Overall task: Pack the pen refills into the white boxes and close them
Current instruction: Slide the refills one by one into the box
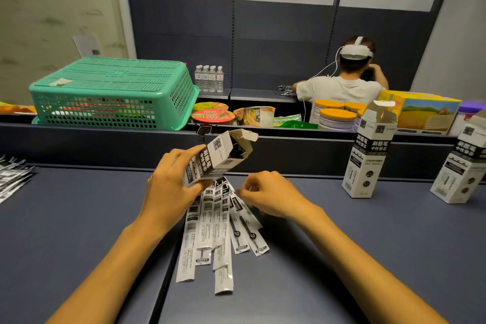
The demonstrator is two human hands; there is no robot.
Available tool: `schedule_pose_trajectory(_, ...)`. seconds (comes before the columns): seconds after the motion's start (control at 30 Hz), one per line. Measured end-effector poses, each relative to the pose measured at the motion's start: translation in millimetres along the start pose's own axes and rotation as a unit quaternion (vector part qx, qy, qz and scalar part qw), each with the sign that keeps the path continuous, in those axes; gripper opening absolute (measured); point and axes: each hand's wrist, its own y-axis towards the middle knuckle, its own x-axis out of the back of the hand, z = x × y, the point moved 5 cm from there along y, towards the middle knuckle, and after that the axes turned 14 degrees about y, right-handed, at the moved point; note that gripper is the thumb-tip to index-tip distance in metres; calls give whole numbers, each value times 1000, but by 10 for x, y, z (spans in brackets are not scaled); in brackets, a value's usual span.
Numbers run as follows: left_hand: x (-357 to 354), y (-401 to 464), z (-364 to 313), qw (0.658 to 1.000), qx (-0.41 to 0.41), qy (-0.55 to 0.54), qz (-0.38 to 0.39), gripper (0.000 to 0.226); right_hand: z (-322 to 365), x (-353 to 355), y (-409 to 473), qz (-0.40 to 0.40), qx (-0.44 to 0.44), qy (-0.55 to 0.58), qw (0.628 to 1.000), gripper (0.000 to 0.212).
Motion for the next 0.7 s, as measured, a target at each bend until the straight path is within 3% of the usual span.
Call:
schedule_pose_trajectory(0.1, -6, 0, 7, 1000, 0, 1, 1, 72, 129, -122, 75, -11, -21, -29, 999, 53)
schedule_pose_trajectory(0.17, -5, 2, 13, 1000, 1, 2, -1, 72, 240, -201, 97, -20, -26, -50, 998, 56)
schedule_pose_trajectory(0.33, 0, 0, 19, 1000, 2, -6, -7, 73, 250, -317, 123, -20, -61, -50, 997, 50)
schedule_pose_trajectory(0.53, -2, 16, 4, 1000, -2, -2, -4, 72, 75, -286, 171, -1, -90, 40, 995, 53)
schedule_pose_trajectory(0.7, 5, 12, 9, 1000, 3, -1, -2, 73, -15, -175, 229, -27, -87, 152, 984, 29)
